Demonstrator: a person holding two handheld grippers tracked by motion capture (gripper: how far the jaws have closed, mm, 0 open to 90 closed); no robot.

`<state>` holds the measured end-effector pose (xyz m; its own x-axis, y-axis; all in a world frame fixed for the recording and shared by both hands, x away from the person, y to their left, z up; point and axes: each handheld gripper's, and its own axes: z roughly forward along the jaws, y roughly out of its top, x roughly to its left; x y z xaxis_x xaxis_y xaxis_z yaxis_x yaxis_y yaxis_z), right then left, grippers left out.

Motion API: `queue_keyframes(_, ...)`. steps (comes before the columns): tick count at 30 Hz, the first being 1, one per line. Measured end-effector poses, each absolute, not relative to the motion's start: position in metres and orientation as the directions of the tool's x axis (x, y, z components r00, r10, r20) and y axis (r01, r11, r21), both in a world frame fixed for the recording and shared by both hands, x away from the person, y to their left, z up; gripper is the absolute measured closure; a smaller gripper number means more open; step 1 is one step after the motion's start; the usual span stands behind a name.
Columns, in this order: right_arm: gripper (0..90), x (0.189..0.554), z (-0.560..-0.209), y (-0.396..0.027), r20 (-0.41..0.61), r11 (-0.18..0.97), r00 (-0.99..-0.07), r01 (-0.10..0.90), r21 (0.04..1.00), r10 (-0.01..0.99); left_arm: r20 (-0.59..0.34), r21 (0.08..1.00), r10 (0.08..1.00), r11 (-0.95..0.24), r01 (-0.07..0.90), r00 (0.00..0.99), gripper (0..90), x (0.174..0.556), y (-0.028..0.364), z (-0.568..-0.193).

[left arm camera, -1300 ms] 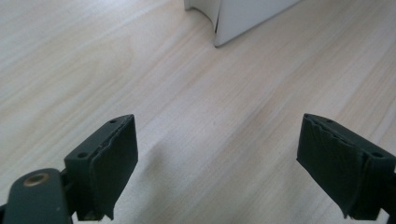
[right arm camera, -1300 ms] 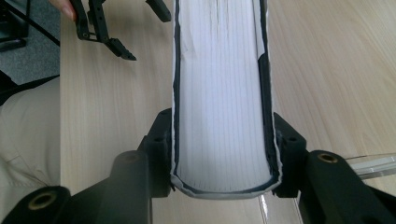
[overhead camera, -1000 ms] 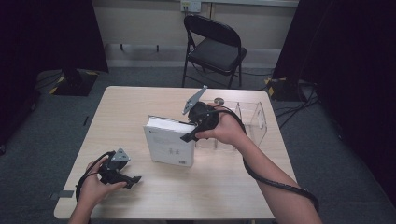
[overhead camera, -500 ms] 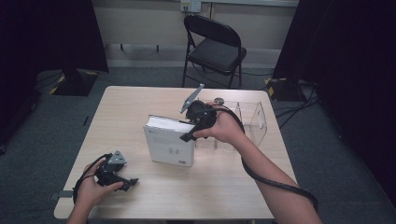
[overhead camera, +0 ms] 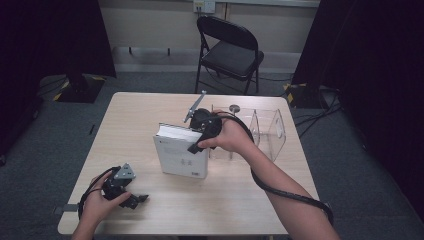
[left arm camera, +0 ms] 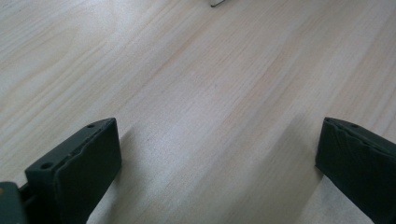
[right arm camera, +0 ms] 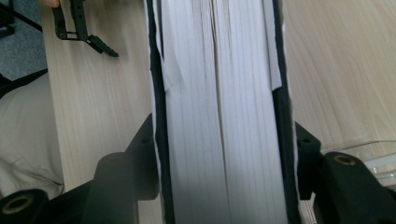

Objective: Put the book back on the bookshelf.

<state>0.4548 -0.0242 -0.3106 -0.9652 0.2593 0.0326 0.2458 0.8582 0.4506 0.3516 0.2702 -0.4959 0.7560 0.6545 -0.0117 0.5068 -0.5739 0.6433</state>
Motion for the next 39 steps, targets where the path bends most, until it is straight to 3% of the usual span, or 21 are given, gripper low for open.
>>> queue_keyframes(14, 42.2, 0.459, -0.328, -0.013, 0.030, 0.876, -0.964, 0.253, 0.411, 0.264, -0.006, 0.663, 0.644, -0.570, 0.485, 0.765, 0.0, 0.351, 0.273, -0.498)
queue_keyframes(19, 35.5, 0.459, -0.331, -0.009, -0.001, 0.896, -0.967, 0.237, 0.375, 0.256, -0.007, 0.663, 0.642, -0.571, 0.484, 0.767, 0.0, 0.351, 0.273, -0.498)
queue_keyframes(39, 37.6, 0.457, -0.332, -0.008, -0.018, 0.901, -0.971, 0.216, 0.376, 0.240, -0.006, 0.658, 0.635, -0.580, 0.481, 0.773, 0.0, 0.352, 0.273, -0.497)
